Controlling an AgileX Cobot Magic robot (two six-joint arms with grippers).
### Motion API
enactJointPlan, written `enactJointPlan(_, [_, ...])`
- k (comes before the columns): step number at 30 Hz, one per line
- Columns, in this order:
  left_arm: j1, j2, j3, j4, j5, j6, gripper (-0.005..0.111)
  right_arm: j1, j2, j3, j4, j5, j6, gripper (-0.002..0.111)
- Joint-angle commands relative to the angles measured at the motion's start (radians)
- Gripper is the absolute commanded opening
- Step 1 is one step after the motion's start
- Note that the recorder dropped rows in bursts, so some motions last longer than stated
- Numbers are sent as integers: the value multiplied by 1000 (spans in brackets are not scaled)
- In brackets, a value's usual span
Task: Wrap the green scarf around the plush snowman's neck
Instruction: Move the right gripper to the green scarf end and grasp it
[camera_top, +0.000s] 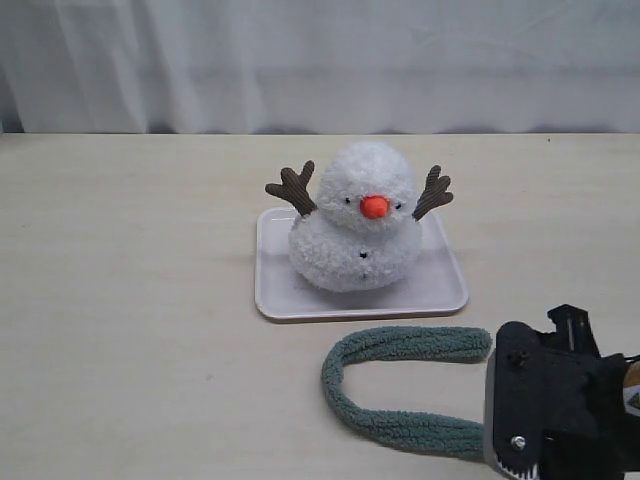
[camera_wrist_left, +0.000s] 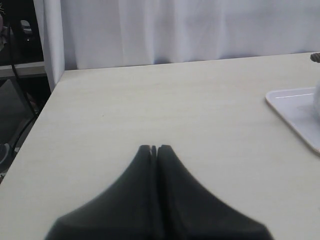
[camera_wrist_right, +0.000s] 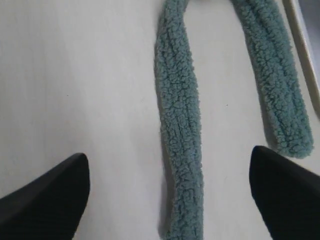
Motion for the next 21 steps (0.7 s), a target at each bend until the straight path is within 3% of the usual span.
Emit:
enactJointPlan(1, [-7,-4,3,-3,-14,1,0,7,97,11,-10,-73,20,81])
enactJointPlan(10, [-7,-4,3,-3,-14,1,0,7,291,9,-49,-171,59,81])
enactJointPlan(21, [-7,-4,3,-3,-14,1,0,7,465,-24,-381,-236,396,81])
